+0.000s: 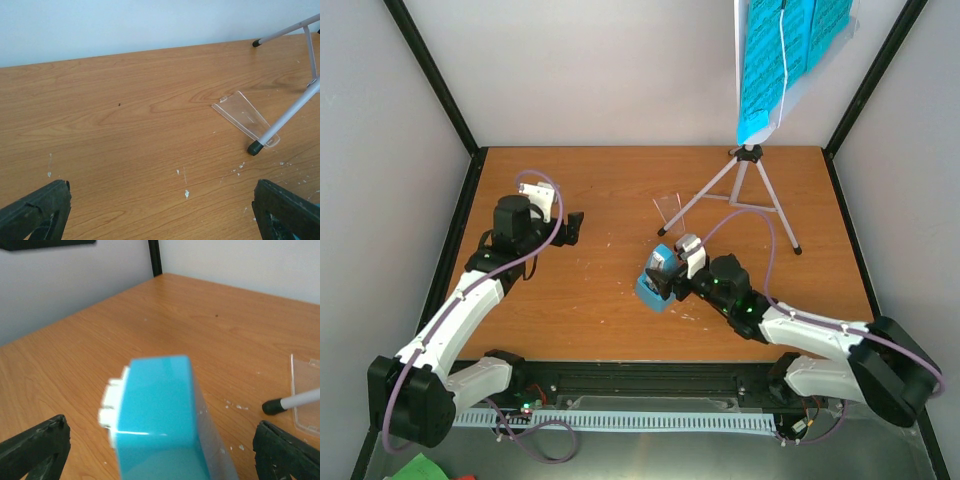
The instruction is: Pack up the instrument practice props
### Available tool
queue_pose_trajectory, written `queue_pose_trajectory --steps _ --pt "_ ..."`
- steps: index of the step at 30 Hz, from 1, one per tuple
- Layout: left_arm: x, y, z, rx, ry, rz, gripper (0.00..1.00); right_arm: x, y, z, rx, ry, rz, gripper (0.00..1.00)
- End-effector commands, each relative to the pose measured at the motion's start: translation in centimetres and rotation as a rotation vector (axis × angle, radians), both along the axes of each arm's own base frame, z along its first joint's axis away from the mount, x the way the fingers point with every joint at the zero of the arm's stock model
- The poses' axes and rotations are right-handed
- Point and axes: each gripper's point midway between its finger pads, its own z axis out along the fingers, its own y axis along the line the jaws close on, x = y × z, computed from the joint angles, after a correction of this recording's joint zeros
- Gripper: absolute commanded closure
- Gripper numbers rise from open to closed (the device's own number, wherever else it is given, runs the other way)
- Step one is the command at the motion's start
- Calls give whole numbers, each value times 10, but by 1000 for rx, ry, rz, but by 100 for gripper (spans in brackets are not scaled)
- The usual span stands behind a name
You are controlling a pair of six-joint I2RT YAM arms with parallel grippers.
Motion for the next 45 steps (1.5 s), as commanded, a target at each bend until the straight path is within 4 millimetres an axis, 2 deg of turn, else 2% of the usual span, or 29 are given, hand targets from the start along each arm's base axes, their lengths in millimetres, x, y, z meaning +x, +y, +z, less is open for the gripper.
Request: queue_pose_trajectory --steps 1,5,8,11,12,14,16,20,23,29,37,45 --pt "-1 0 15 7 -64 -12 0 -13 -3 39 49 -70 44 1" --pt "-5 -8 17 -13 -64 -60 1 -23 -27 48 65 -70 -12 0" --pt "-10 -16 24 -96 -40 -77 0 -25 -54 39 74 -24 -122 0" --pt "-26 -36 38 -308 -23 -137 1 -22 -83 14 72 87 -268 0" --pt "-35 -46 36 -391 -7 -176 2 -23 -91 5 73 128 -309 0" --pt "-52 -65 29 -545 35 -258 2 -25 -101 -14 79 213 -355 0" --pt "-68 -82 11 -651 97 -320 4 -27 -105 -28 107 277 -380 0" --pt "-89 -114 -41 -712 285 -426 13 -23 -106 -46 166 359 -407 0" --pt "-94 -127 -67 -711 390 -472 18 -15 -108 -66 170 444 -440 0" --pt "-95 -133 -72 -697 386 -507 19 -7 -93 -84 147 539 -403 1" --pt "-99 -125 -76 -666 360 -479 18 11 -83 -84 95 510 -394 1" --pt "-104 -112 -65 -590 267 -455 17 26 -61 -83 61 498 -316 2"
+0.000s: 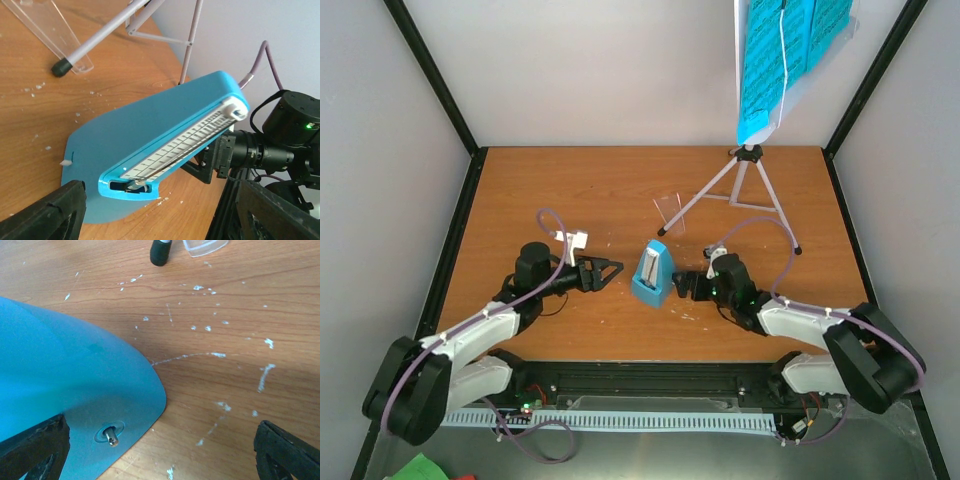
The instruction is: Pack up the instrument practice props
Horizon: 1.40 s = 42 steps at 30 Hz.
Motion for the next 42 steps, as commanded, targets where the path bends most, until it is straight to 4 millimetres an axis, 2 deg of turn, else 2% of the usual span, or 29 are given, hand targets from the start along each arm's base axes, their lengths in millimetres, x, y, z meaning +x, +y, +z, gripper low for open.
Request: queue_pose_trajectory --steps 1,5,9,13,16,20,24,31,42 --pt "-3 6 8 52 -93 14 17 15 19 16 26 -60 65 1" --pt "-6 13 14 90 -152 31 17 21 29 18 34 -63 99 0" --pt "-1 18 18 165 -208 49 17 24 26 22 23 -86 79 0" --pt "4 12 27 182 -276 41 12 30 5 25 2 -88 18 0" --pt "8 -3 33 210 -317 28 8 29 -15 29 14 -89 -28 0" --pt "17 -22 32 251 -346 14 5 21 -36 37 16 -111 -70 0" --pt "27 -35 32 268 -350 -10 5 12 -47 48 34 -145 -101 0" --pt "25 -53 41 220 -405 -98 8 1 -54 50 81 -160 -129 0" --pt "27 -65 39 242 -425 -159 22 4 -50 50 90 -154 -116 0"
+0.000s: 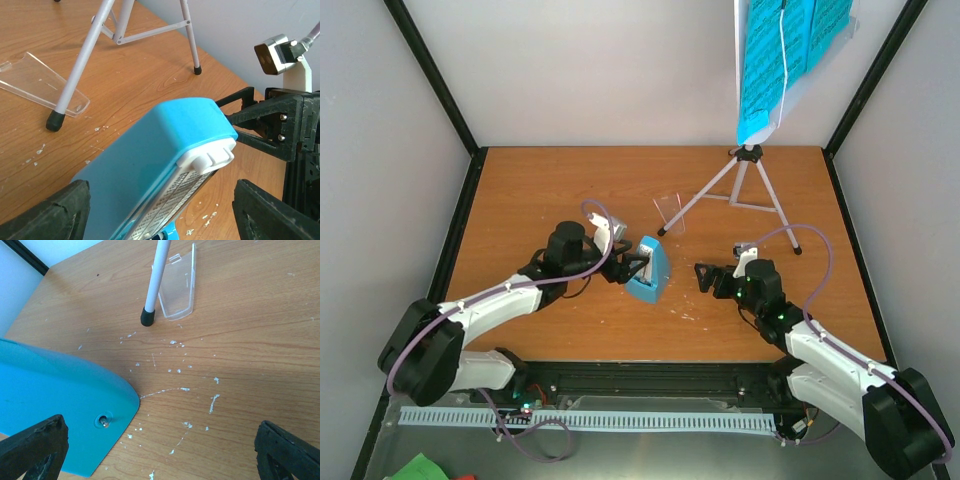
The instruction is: Pack up the instrument practice props
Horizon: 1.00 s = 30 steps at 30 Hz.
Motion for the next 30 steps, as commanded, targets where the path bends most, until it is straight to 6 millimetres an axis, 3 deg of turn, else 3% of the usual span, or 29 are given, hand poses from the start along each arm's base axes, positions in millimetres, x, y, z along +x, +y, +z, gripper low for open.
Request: queue_pose_trajectory --steps 1,9,30 --pt "1 -13 23 -22 -85 -56 23 2 -1 1 15 -2 -7 0" --pt "1 -21 16 2 -79 -64 27 2 -1 -1 13 2 -8 0" --pt "7 -20 9 32 -76 -23 43 3 -1 -1 13 -2 -7 0"
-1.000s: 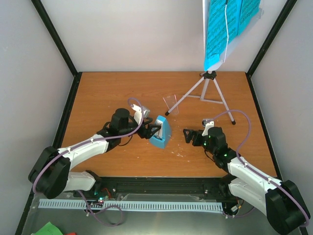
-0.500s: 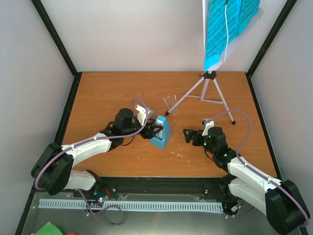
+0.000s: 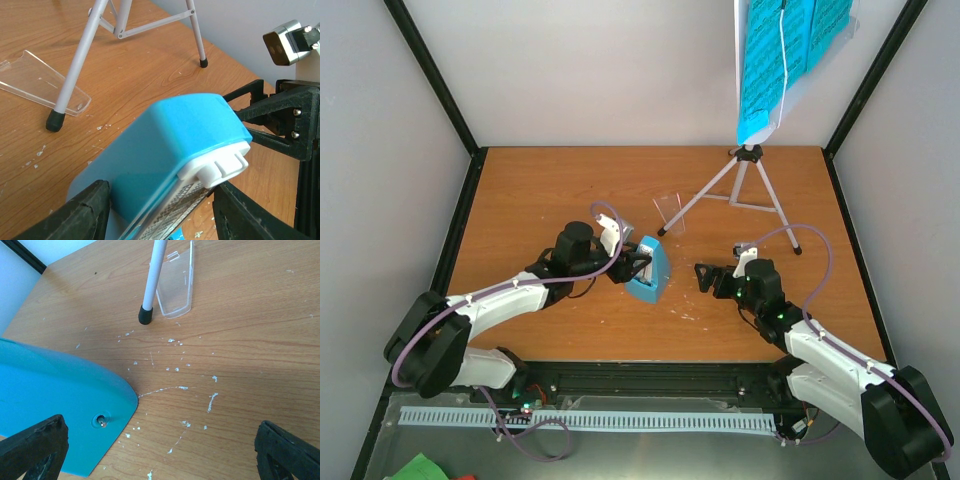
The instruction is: Pack up the instrument practice props
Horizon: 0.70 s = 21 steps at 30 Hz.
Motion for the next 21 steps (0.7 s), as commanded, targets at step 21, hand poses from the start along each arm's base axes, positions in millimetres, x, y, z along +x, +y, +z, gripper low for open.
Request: queue_pose_trajectory --steps 21 --pt "1 -9 16 -22 -46 -28 49 3 0 1 13 -13 -3 0"
